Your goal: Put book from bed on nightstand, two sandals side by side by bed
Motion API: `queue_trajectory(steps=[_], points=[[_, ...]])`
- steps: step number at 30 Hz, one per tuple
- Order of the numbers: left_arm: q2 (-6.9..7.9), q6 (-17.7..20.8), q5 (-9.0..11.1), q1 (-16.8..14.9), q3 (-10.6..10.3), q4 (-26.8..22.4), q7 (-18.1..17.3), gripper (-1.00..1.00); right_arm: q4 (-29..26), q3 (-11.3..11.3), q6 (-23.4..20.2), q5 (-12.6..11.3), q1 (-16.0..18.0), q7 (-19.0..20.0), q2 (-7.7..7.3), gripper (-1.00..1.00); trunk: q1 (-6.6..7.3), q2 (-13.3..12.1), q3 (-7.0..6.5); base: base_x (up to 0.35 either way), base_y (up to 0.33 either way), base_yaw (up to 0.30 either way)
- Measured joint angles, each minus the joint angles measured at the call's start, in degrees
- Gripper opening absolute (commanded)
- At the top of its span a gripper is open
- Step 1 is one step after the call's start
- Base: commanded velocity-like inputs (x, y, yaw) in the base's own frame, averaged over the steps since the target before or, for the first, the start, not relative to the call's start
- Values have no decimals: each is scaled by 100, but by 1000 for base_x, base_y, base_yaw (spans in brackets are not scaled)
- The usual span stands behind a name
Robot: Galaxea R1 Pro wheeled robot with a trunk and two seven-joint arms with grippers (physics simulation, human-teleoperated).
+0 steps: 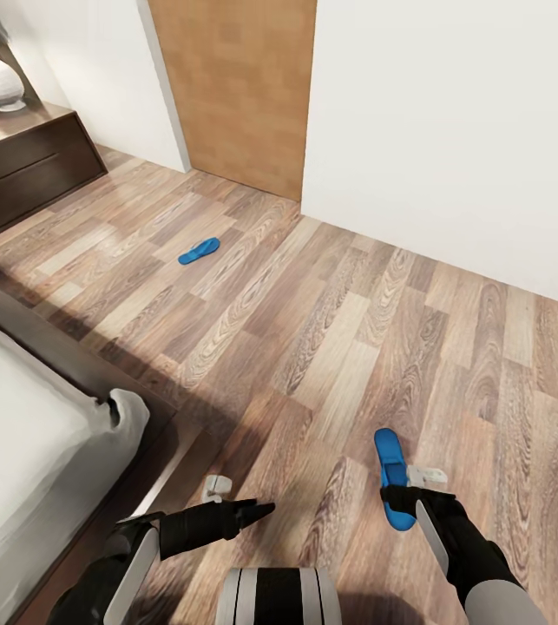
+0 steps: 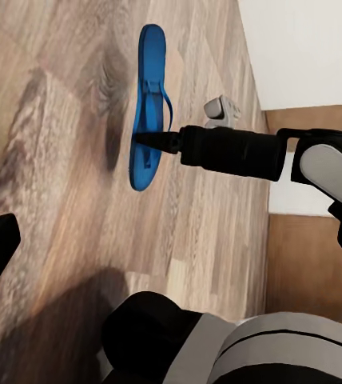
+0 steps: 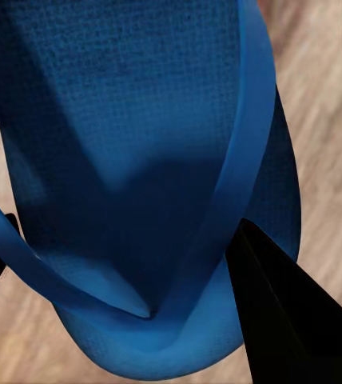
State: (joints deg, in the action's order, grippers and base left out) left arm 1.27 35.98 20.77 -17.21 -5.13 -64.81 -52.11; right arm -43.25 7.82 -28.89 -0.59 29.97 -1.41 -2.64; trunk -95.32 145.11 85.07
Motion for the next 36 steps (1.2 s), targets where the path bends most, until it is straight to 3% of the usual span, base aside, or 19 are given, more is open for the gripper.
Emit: queue_trajectory(steps=[36], points=[[0, 0, 0, 0, 2, -4, 2, 100, 0, 0, 0, 0, 0, -5, 1, -100, 93, -48, -798, 0, 0, 0]])
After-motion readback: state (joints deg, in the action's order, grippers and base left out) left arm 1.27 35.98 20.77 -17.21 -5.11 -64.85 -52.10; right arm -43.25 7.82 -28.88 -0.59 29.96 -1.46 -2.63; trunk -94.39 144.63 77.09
